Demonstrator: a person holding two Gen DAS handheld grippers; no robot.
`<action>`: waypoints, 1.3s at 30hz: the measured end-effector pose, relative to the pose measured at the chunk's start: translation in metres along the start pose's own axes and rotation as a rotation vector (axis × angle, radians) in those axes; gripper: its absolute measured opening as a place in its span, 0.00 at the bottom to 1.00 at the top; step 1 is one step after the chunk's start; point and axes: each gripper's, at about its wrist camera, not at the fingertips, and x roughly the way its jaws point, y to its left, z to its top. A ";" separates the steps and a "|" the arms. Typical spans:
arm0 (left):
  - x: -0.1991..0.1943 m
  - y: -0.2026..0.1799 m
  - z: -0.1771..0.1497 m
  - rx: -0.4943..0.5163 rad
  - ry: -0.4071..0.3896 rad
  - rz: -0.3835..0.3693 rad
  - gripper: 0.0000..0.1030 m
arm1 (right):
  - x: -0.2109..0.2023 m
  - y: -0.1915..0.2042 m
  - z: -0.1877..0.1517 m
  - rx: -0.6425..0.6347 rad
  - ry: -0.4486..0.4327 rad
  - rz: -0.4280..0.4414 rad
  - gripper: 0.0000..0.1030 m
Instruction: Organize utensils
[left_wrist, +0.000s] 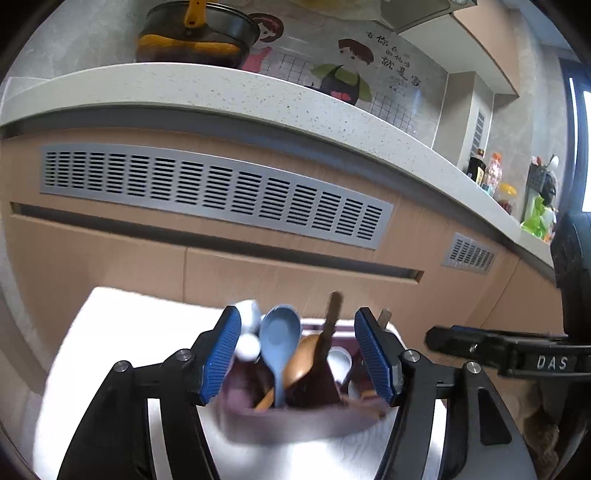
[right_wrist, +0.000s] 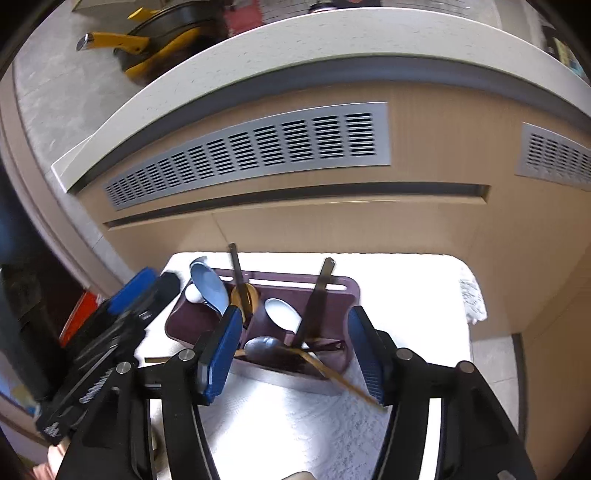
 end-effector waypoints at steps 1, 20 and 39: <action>-0.008 0.001 0.000 -0.005 0.004 0.007 0.66 | -0.006 -0.001 -0.004 0.009 -0.011 -0.001 0.55; -0.175 -0.043 -0.108 0.174 0.043 0.256 1.00 | -0.133 0.033 -0.163 -0.031 -0.296 -0.219 1.00; -0.180 -0.056 -0.122 0.171 0.072 0.265 1.00 | -0.141 0.035 -0.202 -0.082 -0.347 -0.367 1.00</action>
